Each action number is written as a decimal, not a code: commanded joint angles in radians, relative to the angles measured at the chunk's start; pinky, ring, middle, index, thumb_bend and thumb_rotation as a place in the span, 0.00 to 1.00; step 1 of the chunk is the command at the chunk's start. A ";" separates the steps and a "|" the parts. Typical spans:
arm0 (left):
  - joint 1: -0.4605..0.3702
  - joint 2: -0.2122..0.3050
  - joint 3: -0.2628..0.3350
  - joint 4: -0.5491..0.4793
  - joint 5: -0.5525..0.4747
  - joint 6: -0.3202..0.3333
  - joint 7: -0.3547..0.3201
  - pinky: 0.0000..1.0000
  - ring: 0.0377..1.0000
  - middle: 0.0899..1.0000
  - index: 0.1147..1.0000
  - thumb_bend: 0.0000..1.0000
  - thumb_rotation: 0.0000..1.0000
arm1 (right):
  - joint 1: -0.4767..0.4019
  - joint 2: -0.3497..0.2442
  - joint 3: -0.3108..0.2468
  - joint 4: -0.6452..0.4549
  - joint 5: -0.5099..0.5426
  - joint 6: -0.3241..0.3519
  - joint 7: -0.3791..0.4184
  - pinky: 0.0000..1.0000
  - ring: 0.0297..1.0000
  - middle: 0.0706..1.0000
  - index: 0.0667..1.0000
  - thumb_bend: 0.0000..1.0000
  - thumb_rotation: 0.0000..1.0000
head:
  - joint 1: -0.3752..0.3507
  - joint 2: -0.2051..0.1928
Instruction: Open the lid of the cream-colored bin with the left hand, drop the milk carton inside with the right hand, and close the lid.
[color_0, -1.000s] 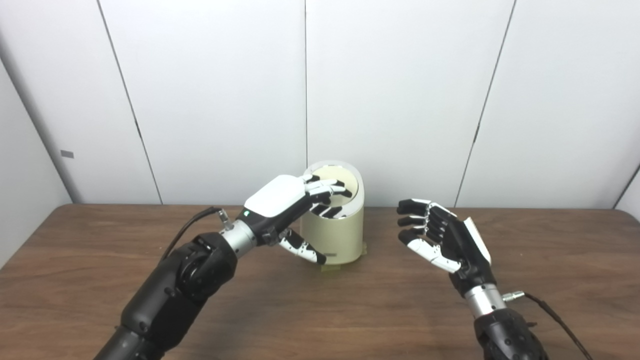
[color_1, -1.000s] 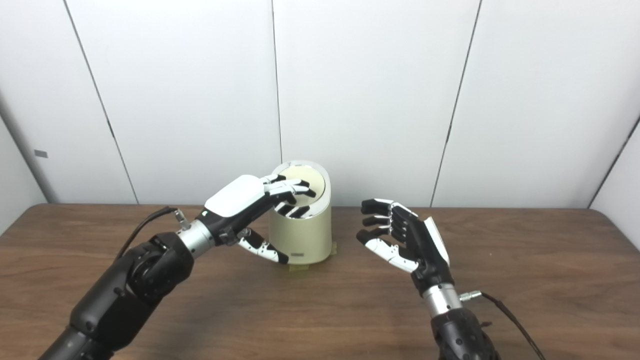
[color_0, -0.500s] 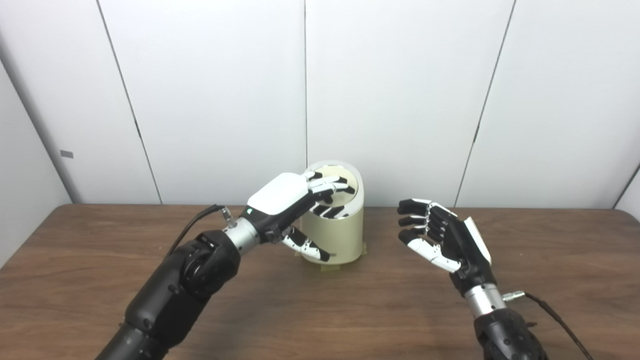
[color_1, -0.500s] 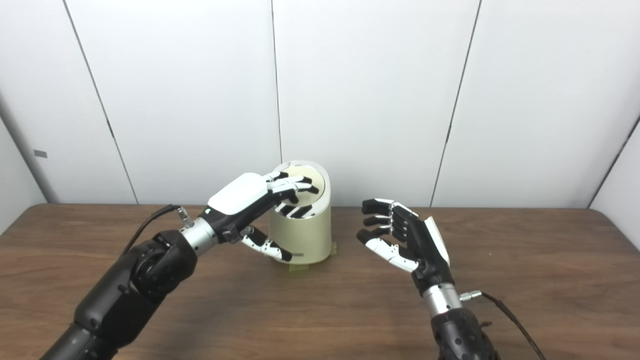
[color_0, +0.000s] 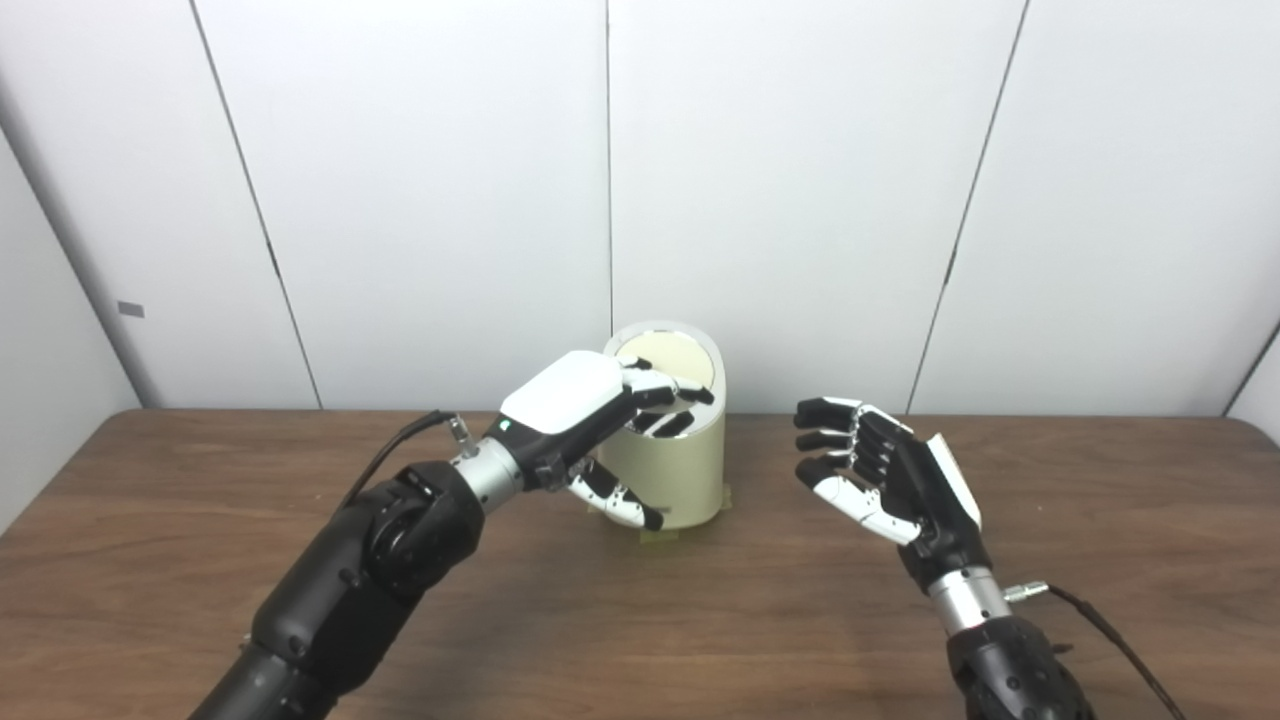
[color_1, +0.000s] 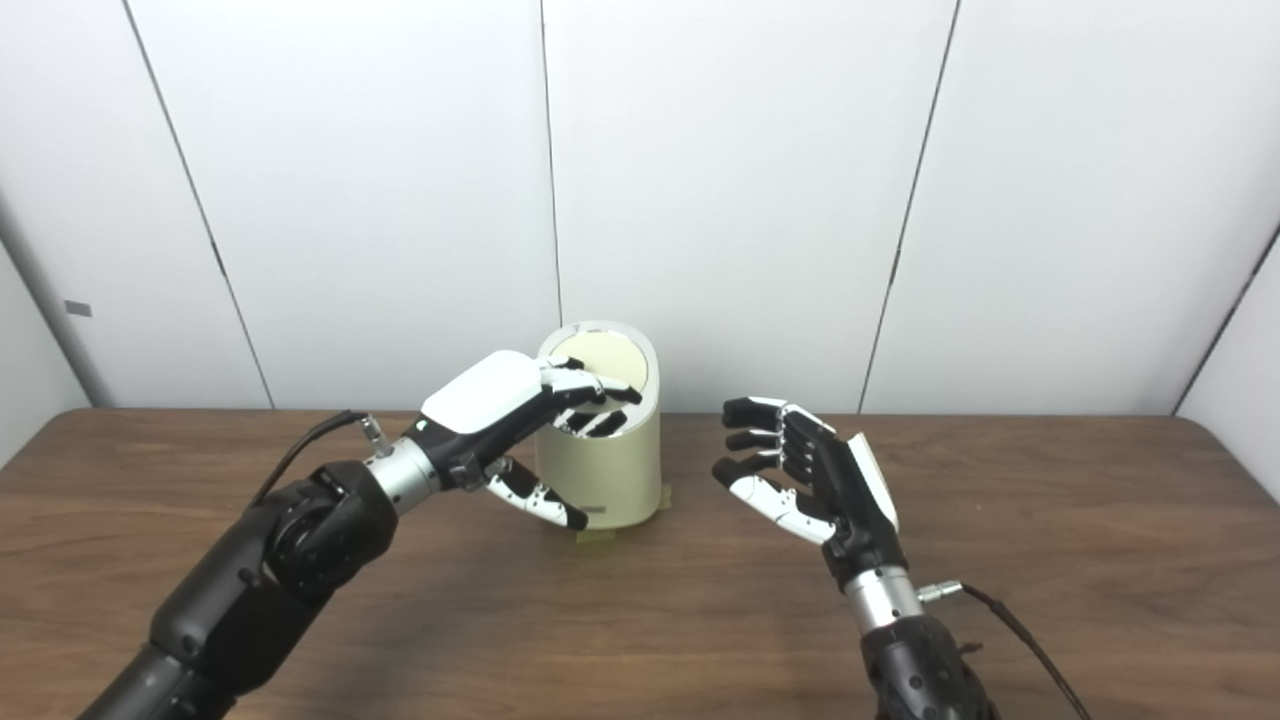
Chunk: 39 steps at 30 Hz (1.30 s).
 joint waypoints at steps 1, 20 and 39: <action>-0.021 0.004 0.002 -0.004 0.001 0.021 -0.030 0.99 0.79 0.87 0.84 0.79 0.05 | -0.042 -0.015 -0.010 -0.020 0.015 -0.027 -0.002 0.56 0.65 0.68 0.65 0.55 0.47 | 0.000 -0.001; 0.063 -0.016 0.312 -0.156 -0.247 0.054 0.078 0.73 0.82 0.87 0.85 0.71 0.11 | -0.054 -0.042 -0.009 -0.010 0.033 -0.038 0.018 0.55 0.65 0.68 0.66 0.55 0.46 | 0.009 -0.007; 0.323 -0.117 0.487 -0.239 -0.677 0.300 0.026 0.56 0.66 0.73 0.78 0.70 0.27 | -0.047 -0.055 -0.013 -0.015 0.031 -0.029 0.016 0.59 0.67 0.80 0.80 0.69 0.42 | 0.019 -0.002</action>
